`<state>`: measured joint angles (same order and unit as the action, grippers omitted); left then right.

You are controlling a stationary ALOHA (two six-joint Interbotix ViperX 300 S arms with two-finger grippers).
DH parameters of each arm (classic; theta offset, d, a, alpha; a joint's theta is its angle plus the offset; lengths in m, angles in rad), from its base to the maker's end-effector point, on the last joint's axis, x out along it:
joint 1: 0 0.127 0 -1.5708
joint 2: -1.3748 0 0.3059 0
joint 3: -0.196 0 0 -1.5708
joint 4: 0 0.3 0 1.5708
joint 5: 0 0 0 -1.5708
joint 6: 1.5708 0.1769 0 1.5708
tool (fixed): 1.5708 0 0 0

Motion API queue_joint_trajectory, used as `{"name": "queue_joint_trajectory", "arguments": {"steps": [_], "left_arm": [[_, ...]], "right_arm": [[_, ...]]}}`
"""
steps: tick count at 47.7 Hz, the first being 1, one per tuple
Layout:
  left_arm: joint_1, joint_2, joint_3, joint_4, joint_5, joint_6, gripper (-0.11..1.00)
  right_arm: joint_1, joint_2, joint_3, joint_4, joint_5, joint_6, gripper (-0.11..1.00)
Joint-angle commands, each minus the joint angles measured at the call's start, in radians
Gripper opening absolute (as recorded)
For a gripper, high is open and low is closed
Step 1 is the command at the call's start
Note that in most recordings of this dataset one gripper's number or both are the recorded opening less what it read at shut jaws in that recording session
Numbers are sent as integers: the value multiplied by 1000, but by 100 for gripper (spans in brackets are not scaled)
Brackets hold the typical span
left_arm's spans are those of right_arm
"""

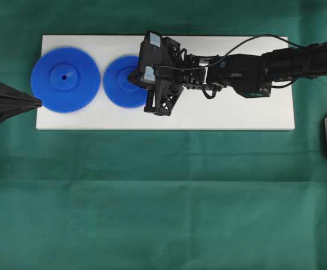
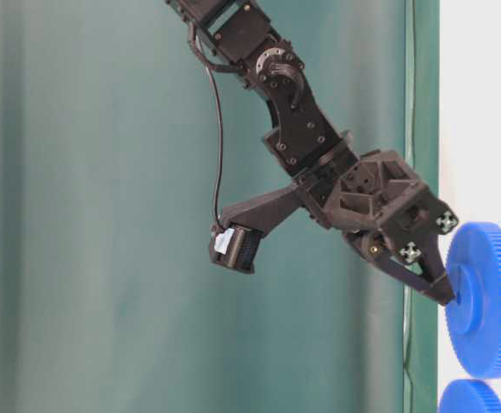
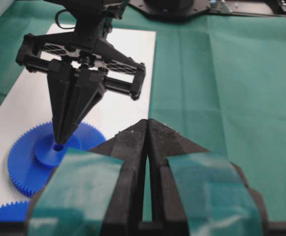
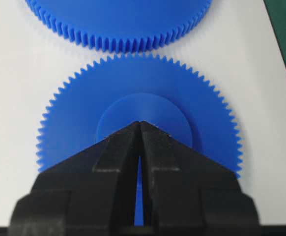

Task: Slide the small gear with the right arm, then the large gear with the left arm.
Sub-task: 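Hold the small gear with the right gripper, teeth meshed against the large gear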

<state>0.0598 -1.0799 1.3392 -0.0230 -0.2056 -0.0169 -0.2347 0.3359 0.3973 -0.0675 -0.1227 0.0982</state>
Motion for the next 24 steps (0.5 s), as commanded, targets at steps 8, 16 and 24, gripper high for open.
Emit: {"name": "queue_joint_trajectory", "arguments": {"steps": [8, 16, 24], "left_arm": [[2, 9, -15, -3, -5, 0, 0], [3, 9, -12, -3, -5, 0, 0], [3, 9, -14, -3, -6, 0, 0]], "right_arm": [[3, -35, -6, -3, -23, 0, 51], [3, -29, -8, -3, -37, -2, 51], [3, -17, -8, -3, -46, -2, 51]]}}
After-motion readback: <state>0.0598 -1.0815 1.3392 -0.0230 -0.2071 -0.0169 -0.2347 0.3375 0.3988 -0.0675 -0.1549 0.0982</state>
